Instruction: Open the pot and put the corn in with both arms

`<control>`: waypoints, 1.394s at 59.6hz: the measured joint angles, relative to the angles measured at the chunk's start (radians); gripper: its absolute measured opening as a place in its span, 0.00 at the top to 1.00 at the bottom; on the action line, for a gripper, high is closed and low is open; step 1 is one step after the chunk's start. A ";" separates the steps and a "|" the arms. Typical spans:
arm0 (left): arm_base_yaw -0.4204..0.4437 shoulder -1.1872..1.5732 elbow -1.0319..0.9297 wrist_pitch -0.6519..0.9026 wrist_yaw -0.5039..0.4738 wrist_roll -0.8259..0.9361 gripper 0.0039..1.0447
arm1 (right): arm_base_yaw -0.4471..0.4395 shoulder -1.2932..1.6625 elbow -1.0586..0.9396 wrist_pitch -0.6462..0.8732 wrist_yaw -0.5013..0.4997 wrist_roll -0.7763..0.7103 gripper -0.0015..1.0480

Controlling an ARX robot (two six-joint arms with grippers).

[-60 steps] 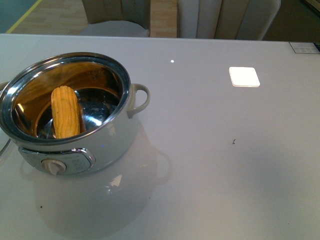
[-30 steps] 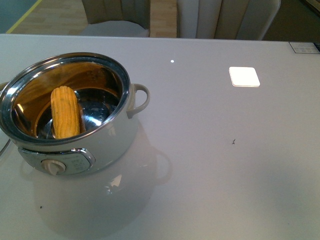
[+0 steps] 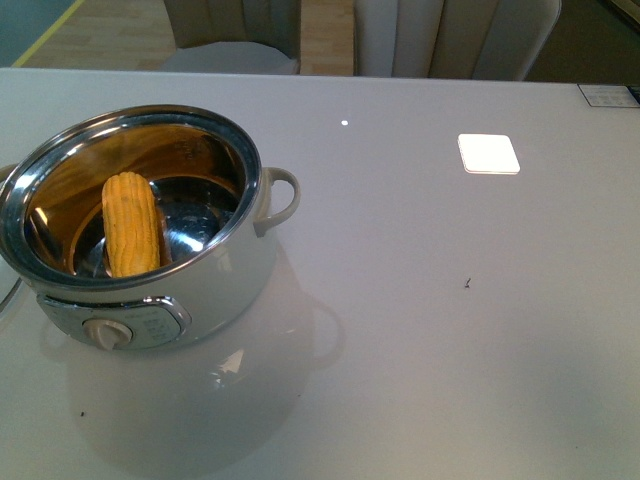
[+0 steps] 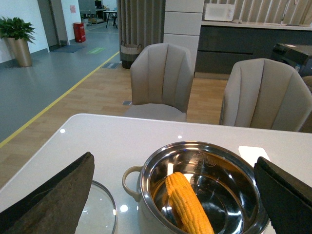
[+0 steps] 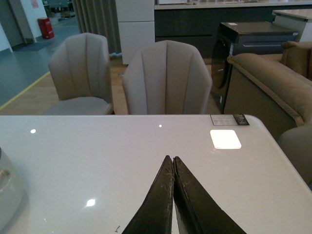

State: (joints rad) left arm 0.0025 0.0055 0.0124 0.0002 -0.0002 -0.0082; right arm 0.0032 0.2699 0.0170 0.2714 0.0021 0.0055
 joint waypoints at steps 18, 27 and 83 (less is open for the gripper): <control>0.000 0.000 0.000 0.000 0.000 0.000 0.06 | 0.000 -0.083 0.000 -0.084 0.000 0.000 0.98; 0.000 0.000 0.000 0.000 0.000 0.000 0.06 | 0.000 -0.223 0.000 -0.254 0.000 0.000 0.98; 0.000 0.000 0.000 0.000 0.000 0.000 0.06 | 0.000 -0.264 0.000 -0.270 0.000 -0.001 0.08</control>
State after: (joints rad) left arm 0.0025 0.0055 0.0124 0.0002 -0.0002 -0.0082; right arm 0.0032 0.0063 0.0174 0.0017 0.0017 0.0048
